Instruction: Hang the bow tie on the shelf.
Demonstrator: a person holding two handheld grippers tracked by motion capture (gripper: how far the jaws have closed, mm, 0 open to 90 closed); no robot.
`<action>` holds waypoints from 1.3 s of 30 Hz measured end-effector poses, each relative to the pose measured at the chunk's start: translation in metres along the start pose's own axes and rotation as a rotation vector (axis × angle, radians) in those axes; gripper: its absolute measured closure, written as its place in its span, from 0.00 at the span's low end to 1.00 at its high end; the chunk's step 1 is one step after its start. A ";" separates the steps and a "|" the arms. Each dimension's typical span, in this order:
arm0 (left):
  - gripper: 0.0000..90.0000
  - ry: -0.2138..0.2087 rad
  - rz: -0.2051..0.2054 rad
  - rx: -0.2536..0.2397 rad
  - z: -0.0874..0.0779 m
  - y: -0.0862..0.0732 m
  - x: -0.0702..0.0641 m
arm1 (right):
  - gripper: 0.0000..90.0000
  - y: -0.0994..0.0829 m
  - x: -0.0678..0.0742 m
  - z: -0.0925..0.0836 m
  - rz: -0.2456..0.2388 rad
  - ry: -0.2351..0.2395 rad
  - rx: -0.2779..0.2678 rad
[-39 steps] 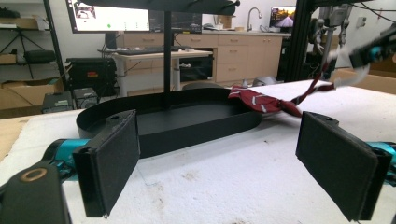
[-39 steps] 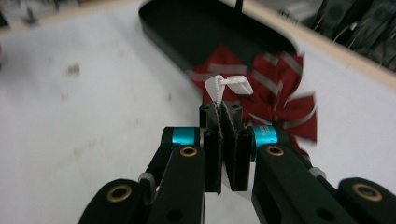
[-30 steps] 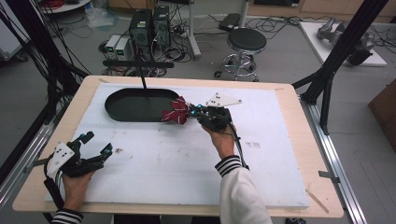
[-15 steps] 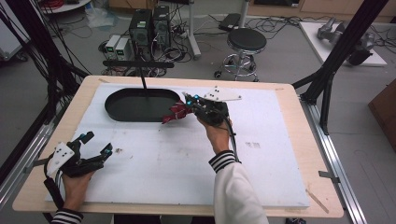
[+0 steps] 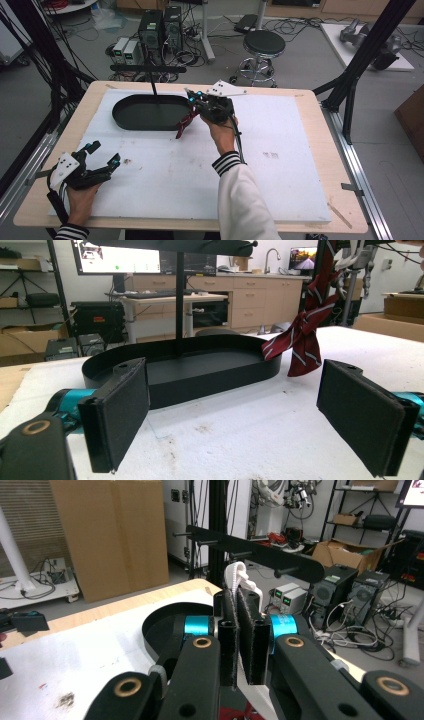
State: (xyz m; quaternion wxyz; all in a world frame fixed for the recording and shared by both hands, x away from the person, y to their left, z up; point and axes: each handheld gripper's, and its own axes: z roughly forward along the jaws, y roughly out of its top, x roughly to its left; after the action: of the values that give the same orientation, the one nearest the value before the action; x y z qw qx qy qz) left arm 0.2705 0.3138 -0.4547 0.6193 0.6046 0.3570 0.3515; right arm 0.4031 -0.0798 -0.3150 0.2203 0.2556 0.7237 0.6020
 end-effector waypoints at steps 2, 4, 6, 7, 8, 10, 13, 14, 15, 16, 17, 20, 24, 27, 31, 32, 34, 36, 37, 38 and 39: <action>0.16 0.000 -0.001 0.000 0.000 0.000 0.000 | 0.97 0.004 0.001 0.004 0.001 0.002 -0.001; 0.16 0.000 0.000 0.001 0.000 0.000 0.000 | 0.97 0.007 0.002 0.007 -0.001 0.005 -0.004; 0.16 0.001 0.000 0.000 0.000 0.000 0.000 | 0.97 0.008 0.002 0.009 0.001 0.008 -0.006; 0.16 0.001 -0.001 0.000 0.000 0.000 0.000 | 0.97 0.012 0.002 0.013 0.002 0.012 -0.001; 0.16 0.001 -0.003 -0.001 0.000 0.000 0.000 | 0.97 0.014 0.002 0.015 -0.001 0.014 -0.003; 0.16 0.001 -0.004 0.000 0.000 0.000 0.000 | 0.97 0.016 0.002 0.016 -0.002 0.014 -0.004; 0.15 0.001 -0.002 0.001 0.000 0.000 0.000 | 0.97 0.024 0.002 0.024 -0.004 0.013 -0.004; 0.15 0.001 -0.002 0.001 0.000 0.000 0.000 | 0.97 0.026 0.002 0.025 -0.004 0.011 0.001; 0.16 0.001 -0.002 0.000 0.001 0.000 0.000 | 0.97 0.027 0.001 0.028 -0.006 0.010 0.002; 0.15 0.000 0.001 0.002 0.000 0.000 0.000 | 0.97 0.028 0.001 0.029 -0.004 0.009 0.004; 0.16 0.000 0.001 0.002 0.000 0.000 0.000 | 0.97 0.029 0.001 0.031 -0.005 0.010 0.001; 0.16 -0.001 0.002 0.000 0.000 0.000 0.000 | 0.97 0.031 0.001 0.037 -0.005 0.016 0.008; 0.16 -0.002 -0.002 0.005 0.001 0.000 0.000 | 0.97 0.032 0.001 0.044 -0.006 0.013 0.010; 0.15 -0.002 -0.003 0.007 0.001 0.000 0.000 | 0.97 0.033 0.001 0.050 0.002 0.012 0.015; 0.15 -0.002 0.000 0.002 0.000 0.000 0.000 | 0.97 0.036 -0.002 0.059 0.002 0.005 0.022; 0.16 -0.002 0.000 0.002 0.000 0.000 0.000 | 0.97 0.036 -0.002 0.059 0.002 0.005 0.022; 0.16 -0.003 0.001 0.000 0.000 0.000 0.000 | 0.97 0.040 -0.005 0.065 0.009 -0.001 0.016; 0.16 -0.004 -0.001 0.000 0.000 0.000 0.000 | 0.97 0.042 -0.009 0.069 0.013 -0.009 0.022; 0.15 -0.005 -0.001 -0.002 0.000 0.000 0.000 | 0.97 0.042 -0.010 0.071 0.017 -0.013 0.021; 0.16 -0.005 -0.001 -0.002 0.000 0.000 0.000 | 0.97 0.042 -0.012 0.073 0.024 -0.012 0.022; 0.16 -0.004 -0.001 -0.005 0.000 0.000 0.000 | 0.97 0.044 -0.014 0.075 0.035 -0.009 0.032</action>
State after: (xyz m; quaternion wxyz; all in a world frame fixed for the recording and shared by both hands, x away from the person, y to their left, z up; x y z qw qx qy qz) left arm 0.2705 0.3137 -0.4548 0.6217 0.6037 0.3549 0.3509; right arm 0.4655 -0.0251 -0.2853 0.2087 0.2745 0.7275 0.5932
